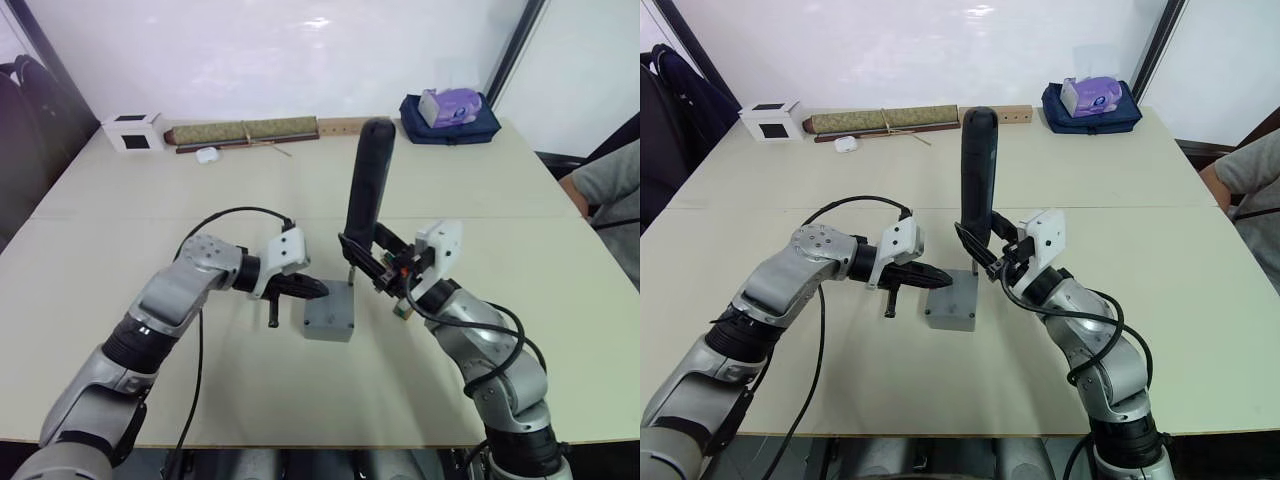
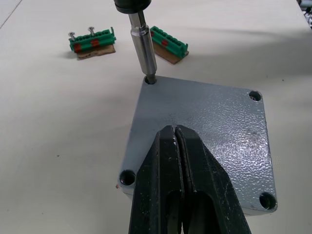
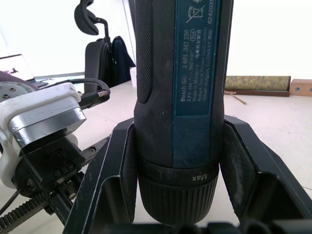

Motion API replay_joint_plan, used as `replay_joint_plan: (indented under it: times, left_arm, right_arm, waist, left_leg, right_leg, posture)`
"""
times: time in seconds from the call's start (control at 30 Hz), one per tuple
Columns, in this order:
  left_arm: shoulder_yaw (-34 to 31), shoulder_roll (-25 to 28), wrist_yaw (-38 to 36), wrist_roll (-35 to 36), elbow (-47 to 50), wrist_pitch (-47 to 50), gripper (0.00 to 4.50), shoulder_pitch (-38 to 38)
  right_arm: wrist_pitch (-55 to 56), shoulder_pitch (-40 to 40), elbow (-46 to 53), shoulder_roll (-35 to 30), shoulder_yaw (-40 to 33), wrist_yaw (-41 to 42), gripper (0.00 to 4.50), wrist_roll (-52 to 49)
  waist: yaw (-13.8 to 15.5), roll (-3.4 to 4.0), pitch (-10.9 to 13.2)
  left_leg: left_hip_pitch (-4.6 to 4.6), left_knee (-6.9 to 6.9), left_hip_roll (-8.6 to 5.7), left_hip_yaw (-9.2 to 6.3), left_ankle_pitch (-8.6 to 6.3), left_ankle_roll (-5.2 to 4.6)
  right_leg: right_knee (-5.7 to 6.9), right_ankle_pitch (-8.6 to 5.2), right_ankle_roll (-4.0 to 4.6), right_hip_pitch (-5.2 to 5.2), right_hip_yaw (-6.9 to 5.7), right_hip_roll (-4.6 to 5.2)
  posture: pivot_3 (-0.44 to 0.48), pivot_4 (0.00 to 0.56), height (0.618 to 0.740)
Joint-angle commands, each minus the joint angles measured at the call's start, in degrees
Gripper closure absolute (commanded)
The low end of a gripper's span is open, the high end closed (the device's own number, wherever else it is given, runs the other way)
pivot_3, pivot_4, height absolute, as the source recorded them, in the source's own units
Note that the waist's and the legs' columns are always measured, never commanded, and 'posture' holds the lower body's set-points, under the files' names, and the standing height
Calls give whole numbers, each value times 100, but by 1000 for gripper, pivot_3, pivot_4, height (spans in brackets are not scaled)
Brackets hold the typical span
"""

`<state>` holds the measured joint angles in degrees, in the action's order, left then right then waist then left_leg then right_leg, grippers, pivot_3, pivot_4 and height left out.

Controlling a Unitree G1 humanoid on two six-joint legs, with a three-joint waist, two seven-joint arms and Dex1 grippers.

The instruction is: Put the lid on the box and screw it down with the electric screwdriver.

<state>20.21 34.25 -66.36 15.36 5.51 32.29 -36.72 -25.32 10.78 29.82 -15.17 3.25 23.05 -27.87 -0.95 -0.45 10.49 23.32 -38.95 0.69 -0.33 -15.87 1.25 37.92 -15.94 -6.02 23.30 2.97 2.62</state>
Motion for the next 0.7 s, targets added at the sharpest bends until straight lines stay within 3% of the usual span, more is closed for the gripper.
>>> replay_joint_plan:
  times: [0.03, 0.33, 0.5, 0.7]
  left_arm:
    - [172, 54, -26, -136, 6, 128, 4500, 96]
    - [198, 73, -53, -189, -62, 81, 4500, 108]
    - [267, 90, -41, -228, 48, 123, 4500, 184]
    - [329, 140, -66, -280, 127, 144, 4500, 220]
  right_arm:
    - [-6, 43, 75, -42, 7, 65, 2723, -13]
    - [393, -312, -289, -133, 230, 257, 2723, 455]
    - [-9, -659, -559, -419, 455, 391, 2723, 517]
    - [39, -492, -928, -340, 521, 184, 2723, 724]
  waist:
    - [0, 0, 0]
    - [9, -7, -9]
    - [10, -23, -102]
    - [6, -67, -193]
  left_leg:
    - [0, 0, 0, 0, 0, 0]
    - [0, 0, 0, 0, 0, 0]
    - [-9, 1, 0, 0, -2, -3]
    - [-128, 82, 6, 3, -12, -18]
  right_leg:
    - [0, 0, 0, 0, 0, 0]
    - [0, 0, 0, 0, 0, 1]
    - [-5, -1, 1, -13, 0, 1]
    - [-74, -22, 31, -123, -3, 2]
  posture:
    - [0, 150, 740]
    - [0, 150, 740]
    - [0, 150, 740]
    - [0, 150, 740]
